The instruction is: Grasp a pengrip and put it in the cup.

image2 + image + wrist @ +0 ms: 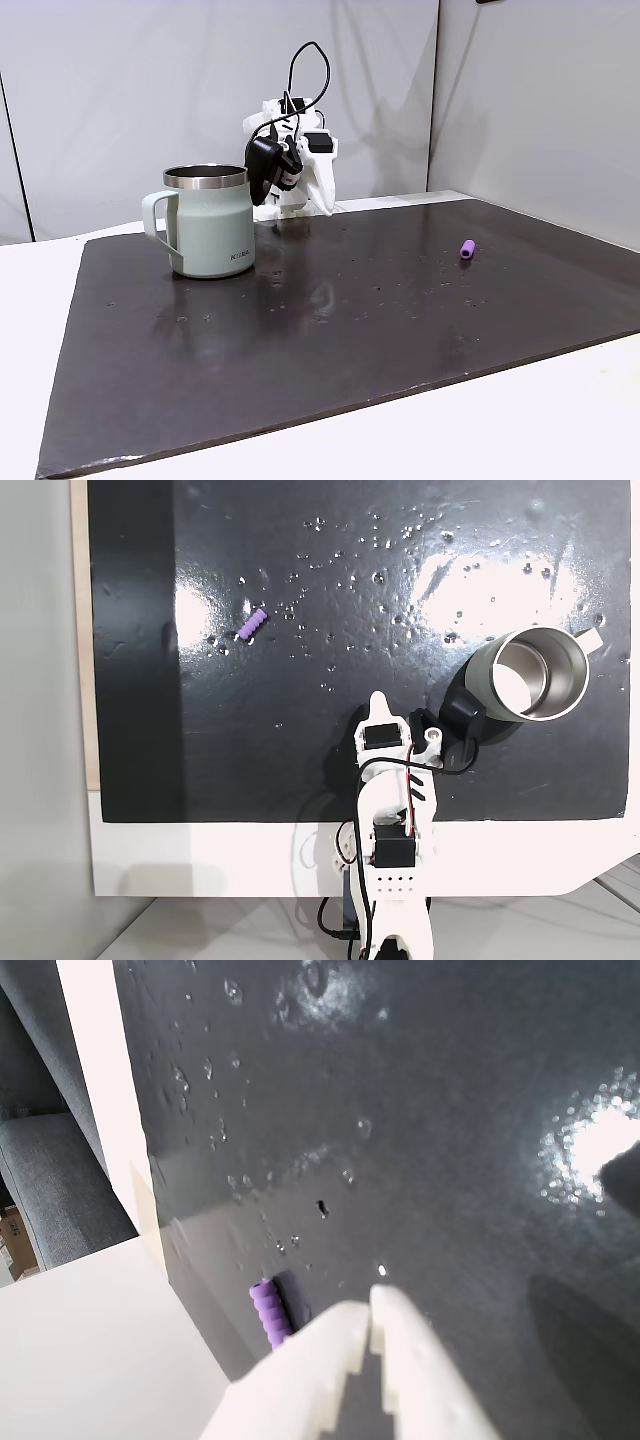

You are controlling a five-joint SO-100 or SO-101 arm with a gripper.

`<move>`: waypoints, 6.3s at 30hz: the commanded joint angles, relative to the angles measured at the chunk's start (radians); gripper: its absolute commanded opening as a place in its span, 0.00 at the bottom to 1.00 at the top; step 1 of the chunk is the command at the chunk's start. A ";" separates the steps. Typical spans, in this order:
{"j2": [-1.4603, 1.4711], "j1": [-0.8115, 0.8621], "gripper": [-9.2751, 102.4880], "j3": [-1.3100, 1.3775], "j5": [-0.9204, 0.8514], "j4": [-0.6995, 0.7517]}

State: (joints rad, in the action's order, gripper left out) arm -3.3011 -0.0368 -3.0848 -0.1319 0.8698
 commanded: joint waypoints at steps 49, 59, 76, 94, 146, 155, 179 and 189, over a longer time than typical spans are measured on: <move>1.282 -0.388 0.08 1.063 -0.003 -0.052; 1.445 -0.551 0.08 1.097 -0.075 -0.098; 1.761 -0.551 0.08 1.350 0.011 -0.097; 1.944 -0.476 0.24 1.563 0.077 0.061; 2.149 -0.422 0.08 2.279 0.129 0.721; 1.976 -0.201 0.08 2.250 0.051 0.862; 1.778 0.606 0.08 2.221 -0.595 0.925; 1.861 0.669 0.08 2.272 -0.630 0.893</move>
State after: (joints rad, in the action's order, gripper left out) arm -1.4343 0.6151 -0.8759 -0.7501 1.7948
